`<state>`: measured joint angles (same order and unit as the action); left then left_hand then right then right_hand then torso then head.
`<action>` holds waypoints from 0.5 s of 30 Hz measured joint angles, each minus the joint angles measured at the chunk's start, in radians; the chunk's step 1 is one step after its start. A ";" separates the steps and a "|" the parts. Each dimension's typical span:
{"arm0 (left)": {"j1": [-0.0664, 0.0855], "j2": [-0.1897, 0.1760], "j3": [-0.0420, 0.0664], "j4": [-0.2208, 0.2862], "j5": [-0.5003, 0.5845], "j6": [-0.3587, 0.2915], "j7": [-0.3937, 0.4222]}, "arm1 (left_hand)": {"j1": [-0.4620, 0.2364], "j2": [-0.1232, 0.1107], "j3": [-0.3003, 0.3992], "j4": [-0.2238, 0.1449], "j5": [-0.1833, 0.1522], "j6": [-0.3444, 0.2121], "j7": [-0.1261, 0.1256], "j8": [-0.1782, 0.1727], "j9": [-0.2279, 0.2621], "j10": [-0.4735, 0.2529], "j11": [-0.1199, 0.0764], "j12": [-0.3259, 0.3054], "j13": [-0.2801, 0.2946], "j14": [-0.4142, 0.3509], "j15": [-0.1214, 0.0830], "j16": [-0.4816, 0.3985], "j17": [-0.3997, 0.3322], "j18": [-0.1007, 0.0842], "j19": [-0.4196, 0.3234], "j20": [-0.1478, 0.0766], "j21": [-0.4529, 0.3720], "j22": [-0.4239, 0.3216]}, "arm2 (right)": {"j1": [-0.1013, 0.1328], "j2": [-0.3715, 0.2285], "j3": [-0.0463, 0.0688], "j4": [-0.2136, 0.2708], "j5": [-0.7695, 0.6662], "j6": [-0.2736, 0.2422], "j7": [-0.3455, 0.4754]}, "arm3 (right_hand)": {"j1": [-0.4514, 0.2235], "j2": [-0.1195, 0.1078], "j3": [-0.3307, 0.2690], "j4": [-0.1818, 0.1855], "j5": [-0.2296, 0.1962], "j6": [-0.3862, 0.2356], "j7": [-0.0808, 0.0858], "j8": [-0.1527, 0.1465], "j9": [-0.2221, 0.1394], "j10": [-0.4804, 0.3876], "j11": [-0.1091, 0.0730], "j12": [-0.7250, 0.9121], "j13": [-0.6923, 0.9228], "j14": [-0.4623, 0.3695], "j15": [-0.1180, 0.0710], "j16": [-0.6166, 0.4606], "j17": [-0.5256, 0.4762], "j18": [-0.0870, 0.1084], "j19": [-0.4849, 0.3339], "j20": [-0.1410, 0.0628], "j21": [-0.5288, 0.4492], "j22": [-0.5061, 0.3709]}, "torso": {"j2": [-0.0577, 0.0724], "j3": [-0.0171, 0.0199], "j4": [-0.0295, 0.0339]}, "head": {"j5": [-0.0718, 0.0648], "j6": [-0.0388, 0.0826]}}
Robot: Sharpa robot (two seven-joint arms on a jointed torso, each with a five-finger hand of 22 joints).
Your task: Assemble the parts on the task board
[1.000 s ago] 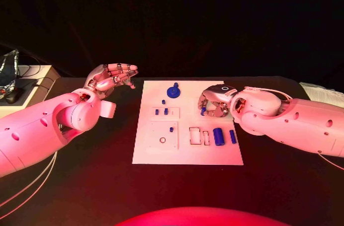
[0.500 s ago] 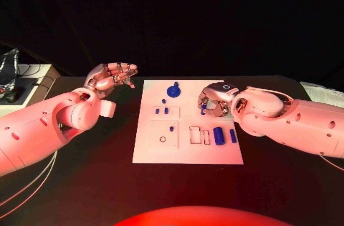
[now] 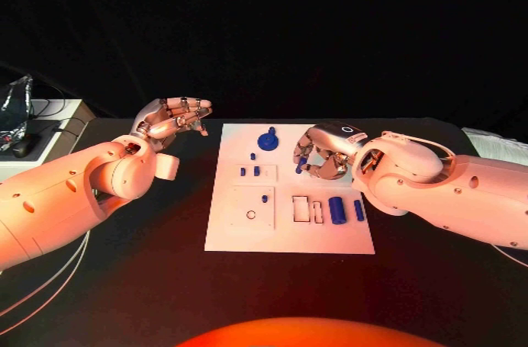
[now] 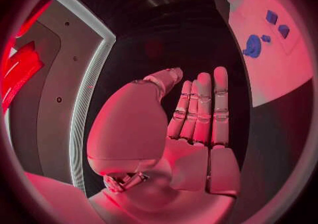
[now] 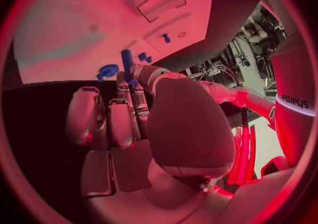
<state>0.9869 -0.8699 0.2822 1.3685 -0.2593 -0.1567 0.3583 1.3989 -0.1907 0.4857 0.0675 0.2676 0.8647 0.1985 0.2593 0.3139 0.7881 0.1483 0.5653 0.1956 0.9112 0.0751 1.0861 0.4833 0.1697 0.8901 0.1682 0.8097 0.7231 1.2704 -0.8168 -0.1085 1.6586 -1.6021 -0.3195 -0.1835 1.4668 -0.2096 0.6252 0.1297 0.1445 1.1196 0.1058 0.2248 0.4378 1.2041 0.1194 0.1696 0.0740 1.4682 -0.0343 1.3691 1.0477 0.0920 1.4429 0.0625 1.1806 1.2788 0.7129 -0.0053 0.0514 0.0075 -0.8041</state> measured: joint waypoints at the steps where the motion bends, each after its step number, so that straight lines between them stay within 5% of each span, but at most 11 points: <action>1: 0.000 0.001 0.000 -0.001 0.000 0.000 0.000 | 0.000 0.000 0.000 0.000 0.000 0.000 0.000 0.000 0.000 0.000 0.000 0.000 0.000 0.000 0.000 0.000 0.000 0.000 0.000 0.000 0.000 0.000 | 0.000 0.008 0.000 0.011 0.003 -0.003 0.000 | -0.003 -0.002 0.000 0.000 0.000 0.000 0.000 0.000 0.001 0.000 0.000 -0.002 0.000 0.000 0.000 0.000 -0.001 0.000 0.000 0.000 0.000 0.000 | 0.000 -0.0001 -0.0001 | 0.002 0.000; 15: 0.000 0.013 0.000 -0.006 0.000 0.000 0.000 | 0.000 0.000 0.000 0.000 0.000 0.000 0.000 0.000 0.000 0.000 0.000 0.000 -0.001 0.000 0.000 0.000 0.000 0.000 0.000 0.000 0.000 0.000 | -0.064 0.140 -0.022 0.058 -0.043 -0.027 0.003 | -0.020 -0.006 0.020 -0.020 0.003 0.000 0.000 0.000 0.004 0.000 0.000 -0.010 0.015 0.000 0.000 0.000 -0.004 0.000 0.000 0.000 0.000 0.000 | 0.001 -0.0006 0.0017 | 0.026 0.000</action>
<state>0.9868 -0.8567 0.2821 1.3623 -0.2594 -0.1567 0.3580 1.3989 -0.1907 0.4857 0.0675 0.2676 0.8647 0.1984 0.2593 0.3136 0.7881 0.1483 0.5653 0.1947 0.9112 0.0751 1.0861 0.4832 0.1697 0.8900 0.1681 0.8097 0.7231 1.2067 -0.6771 -0.1300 1.7168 -1.6449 -0.3470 -0.1807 1.4473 -0.2159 0.6448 0.1098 0.1477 1.1195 0.1056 0.2246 0.4420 1.2040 0.1193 0.1599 0.0886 1.4683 -0.0342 1.3690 1.0440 0.0920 1.4429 0.0626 1.1805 1.2787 0.7140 -0.0058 0.0531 0.0335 -0.8039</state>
